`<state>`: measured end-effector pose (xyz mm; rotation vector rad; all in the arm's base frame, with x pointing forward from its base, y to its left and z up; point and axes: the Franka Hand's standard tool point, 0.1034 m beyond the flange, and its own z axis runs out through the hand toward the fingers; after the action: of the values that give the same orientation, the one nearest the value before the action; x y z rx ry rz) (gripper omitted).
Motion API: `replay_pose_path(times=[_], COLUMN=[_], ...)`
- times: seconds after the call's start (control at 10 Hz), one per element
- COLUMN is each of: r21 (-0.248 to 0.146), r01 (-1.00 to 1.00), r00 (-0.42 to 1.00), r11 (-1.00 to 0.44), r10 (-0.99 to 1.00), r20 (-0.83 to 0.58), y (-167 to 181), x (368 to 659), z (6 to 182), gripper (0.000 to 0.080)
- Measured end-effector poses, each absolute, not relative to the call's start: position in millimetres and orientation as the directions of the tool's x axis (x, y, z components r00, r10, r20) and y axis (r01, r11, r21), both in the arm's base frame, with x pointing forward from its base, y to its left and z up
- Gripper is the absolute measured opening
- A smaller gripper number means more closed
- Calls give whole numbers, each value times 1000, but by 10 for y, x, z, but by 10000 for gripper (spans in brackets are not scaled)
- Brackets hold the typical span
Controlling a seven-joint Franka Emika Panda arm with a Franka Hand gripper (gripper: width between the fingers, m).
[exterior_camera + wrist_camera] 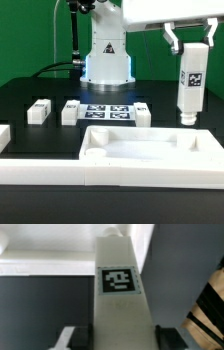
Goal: Assemble desk
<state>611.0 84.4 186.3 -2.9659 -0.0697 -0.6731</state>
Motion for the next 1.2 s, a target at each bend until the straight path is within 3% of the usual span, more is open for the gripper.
replay_pose_path(times=[0.7,1.2], r21=[-87,-94], r01=[96,92], r00=[895,903], r11=[-992,-991], r10=[47,43], r20=[443,428], y=[1017,1050], x=[6235,6335], z=[1873,1578], gripper=[290,290])
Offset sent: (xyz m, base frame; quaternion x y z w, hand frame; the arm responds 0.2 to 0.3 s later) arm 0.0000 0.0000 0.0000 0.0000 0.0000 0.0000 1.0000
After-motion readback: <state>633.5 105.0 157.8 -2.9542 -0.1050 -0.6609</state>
